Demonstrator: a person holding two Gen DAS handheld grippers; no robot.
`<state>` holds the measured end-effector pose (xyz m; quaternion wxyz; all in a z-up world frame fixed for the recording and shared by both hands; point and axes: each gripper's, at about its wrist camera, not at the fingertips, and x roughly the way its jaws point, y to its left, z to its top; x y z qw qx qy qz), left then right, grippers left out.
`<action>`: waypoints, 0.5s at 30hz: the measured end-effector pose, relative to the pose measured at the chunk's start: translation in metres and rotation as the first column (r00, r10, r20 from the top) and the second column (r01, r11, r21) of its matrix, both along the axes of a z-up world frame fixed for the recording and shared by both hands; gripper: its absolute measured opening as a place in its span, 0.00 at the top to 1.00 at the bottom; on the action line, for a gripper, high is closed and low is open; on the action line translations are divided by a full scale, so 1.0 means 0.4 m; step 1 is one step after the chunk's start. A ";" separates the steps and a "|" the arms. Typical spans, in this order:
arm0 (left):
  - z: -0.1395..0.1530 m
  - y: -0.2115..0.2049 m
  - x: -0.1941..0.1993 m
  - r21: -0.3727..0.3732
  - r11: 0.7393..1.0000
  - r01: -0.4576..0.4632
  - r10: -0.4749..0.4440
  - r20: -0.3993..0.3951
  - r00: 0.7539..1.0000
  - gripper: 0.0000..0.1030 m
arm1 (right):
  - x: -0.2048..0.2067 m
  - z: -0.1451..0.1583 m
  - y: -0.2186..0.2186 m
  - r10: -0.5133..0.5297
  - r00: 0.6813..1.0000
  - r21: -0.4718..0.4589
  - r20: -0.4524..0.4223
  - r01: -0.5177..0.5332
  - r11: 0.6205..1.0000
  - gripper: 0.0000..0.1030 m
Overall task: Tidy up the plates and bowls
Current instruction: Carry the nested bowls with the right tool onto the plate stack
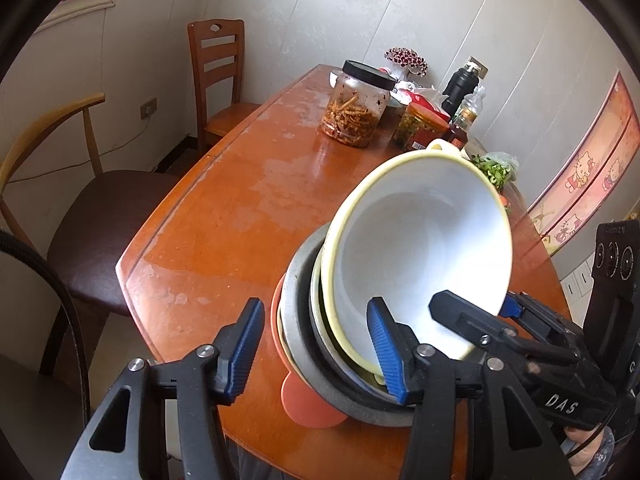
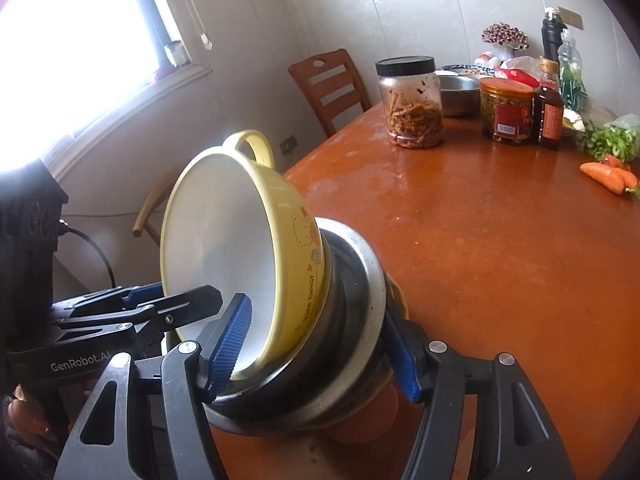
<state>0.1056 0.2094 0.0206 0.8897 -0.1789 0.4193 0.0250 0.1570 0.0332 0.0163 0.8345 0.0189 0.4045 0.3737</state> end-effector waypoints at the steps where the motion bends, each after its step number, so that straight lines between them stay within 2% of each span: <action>1: 0.005 0.001 -0.004 0.003 1.000 -0.002 0.002 0.004 1.000 0.48 | 0.000 0.004 -0.006 -0.007 1.000 0.008 -0.001 0.007 1.000 0.33; 10: 0.058 0.047 -0.094 0.057 0.996 -0.075 0.071 0.066 0.995 0.48 | -0.031 0.062 -0.088 -0.046 0.997 0.055 0.055 0.043 0.998 0.33; 15: 0.018 0.101 -0.102 0.079 0.993 -0.086 0.084 0.026 0.996 0.48 | -0.057 0.061 -0.138 -0.041 0.997 0.059 0.066 0.037 0.998 0.33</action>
